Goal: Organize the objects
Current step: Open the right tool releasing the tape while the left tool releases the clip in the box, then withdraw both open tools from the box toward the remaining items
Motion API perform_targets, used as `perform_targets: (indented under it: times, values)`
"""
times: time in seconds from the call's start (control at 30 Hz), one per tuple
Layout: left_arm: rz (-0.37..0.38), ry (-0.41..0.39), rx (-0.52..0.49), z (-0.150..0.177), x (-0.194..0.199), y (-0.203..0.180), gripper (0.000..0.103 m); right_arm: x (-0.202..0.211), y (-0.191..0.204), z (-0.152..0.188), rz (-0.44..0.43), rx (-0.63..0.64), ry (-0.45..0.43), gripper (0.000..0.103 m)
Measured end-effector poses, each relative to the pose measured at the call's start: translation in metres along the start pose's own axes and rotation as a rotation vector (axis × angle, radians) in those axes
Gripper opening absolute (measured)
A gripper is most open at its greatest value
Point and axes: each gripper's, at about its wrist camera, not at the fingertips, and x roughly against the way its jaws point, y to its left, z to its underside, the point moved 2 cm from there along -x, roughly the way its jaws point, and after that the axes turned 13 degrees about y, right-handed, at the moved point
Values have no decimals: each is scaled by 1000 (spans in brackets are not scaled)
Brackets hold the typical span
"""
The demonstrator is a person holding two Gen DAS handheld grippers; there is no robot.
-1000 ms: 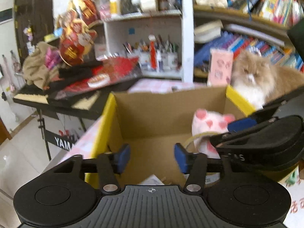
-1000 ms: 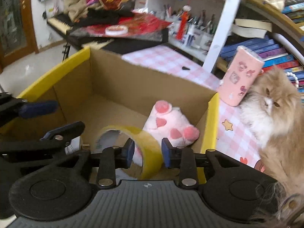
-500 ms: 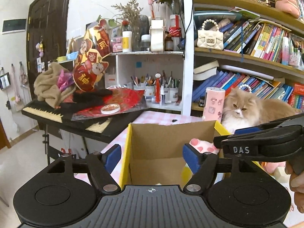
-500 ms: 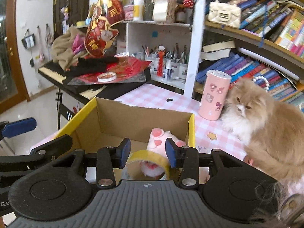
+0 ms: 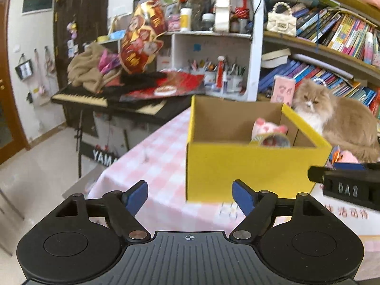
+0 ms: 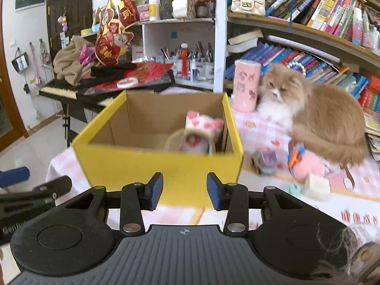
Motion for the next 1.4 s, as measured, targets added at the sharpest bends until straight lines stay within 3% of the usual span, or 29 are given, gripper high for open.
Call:
perform_targets:
  times: [0.5, 0.9, 1.07, 1.4]
  values:
    - [66, 72, -111, 51, 16, -20, 84, 23, 11, 77, 48, 19, 69, 48]
    - [175, 102, -228, 61, 17, -65, 84, 45, -36, 112, 163, -152, 102, 53]
    - [218, 111, -279, 59, 14, -89, 84, 53, -56, 118, 209, -197, 95, 58]
    - [286, 108, -374, 52, 7, -150, 85, 61, -114, 124, 293, -305, 97, 59]
